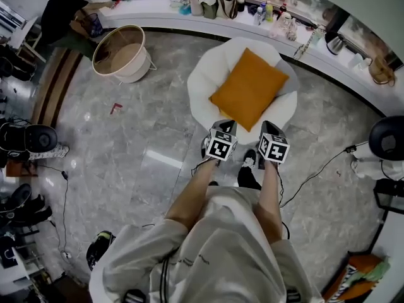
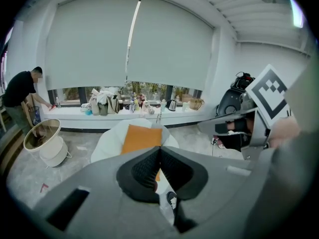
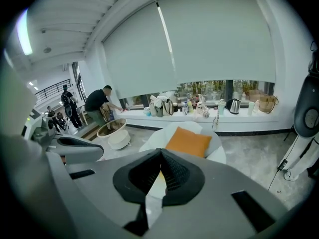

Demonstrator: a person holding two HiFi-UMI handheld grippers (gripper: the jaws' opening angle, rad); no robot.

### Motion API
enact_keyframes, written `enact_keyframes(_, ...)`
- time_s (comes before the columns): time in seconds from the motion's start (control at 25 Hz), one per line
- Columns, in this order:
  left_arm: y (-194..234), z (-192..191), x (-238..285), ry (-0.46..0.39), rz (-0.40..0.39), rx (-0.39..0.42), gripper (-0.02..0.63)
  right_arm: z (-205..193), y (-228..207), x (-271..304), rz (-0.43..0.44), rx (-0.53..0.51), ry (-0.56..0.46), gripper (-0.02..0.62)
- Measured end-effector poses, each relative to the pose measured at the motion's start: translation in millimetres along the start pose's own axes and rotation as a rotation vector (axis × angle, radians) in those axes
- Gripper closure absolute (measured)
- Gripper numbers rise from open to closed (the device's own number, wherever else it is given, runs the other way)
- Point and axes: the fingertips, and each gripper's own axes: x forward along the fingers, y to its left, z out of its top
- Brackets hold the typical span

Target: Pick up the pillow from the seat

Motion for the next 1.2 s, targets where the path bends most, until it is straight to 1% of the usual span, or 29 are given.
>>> enact_keyframes(0.12, 4.8, 18.6, 11.8, -0.007, 0.01, 0.012, 0.597, 13.7, -10.2, 12.3, 0.009, -0.001, -0.003, 0.589)
enact_keyframes(0.24, 10.9, 28.0, 19.7, 0.005, 0.023, 0.001, 0.597, 23.8, -14.1, 23.4, 0.02, -0.026, 0.013, 0.589)
enact_keyframes(0.36, 16.6, 37.8, 31.0, 0.005, 0.044, -0.023, 0.597, 32.2, -21.0, 36.6, 0.031, -0.062, 0.043, 0.589)
enact_keyframes(0.48, 18.7, 42.3, 38.5, 0.012, 0.068, -0.06, 0.597, 34.4, -30.9, 44.5, 0.049, -0.067, 0.064, 0.589)
enact_keyframes(0.68, 33.3, 64.3, 46.9, -0.008, 0.13, -0.114, 0.597, 45.7, -37.4, 65.8, 0.117, -0.094, 0.095, 0.589)
enact_keyframes(0.76, 33.1, 66.5, 53.0, 0.0, 0.151, -0.125, 0.597, 46.2, -43.1, 73.8, 0.141, -0.097, 0.108, 0.588)
enact_keyframes(0.84, 27.5, 66.1, 60.0, 0.017, 0.163, -0.132, 0.597, 49.2, -56.5, 77.3, 0.135, -0.084, 0.094, 0.589)
enact_keyframes(0.96, 24.7, 69.9, 67.6, 0.028, 0.189, -0.153, 0.597, 60.4, -72.3, 82.4, 0.116, -0.059, 0.047, 0.589)
enact_keyframes(1.08, 26.8, 77.2, 69.9, 0.025, 0.219, -0.211, 0.597, 70.1, -75.4, 86.7, 0.135, -0.066, 0.029, 0.589)
enact_keyframes(1.2, 30.8, 83.2, 72.5, 0.0, 0.26, -0.26, 0.597, 74.5, -81.4, 90.0, 0.151, -0.086, 0.02, 0.589)
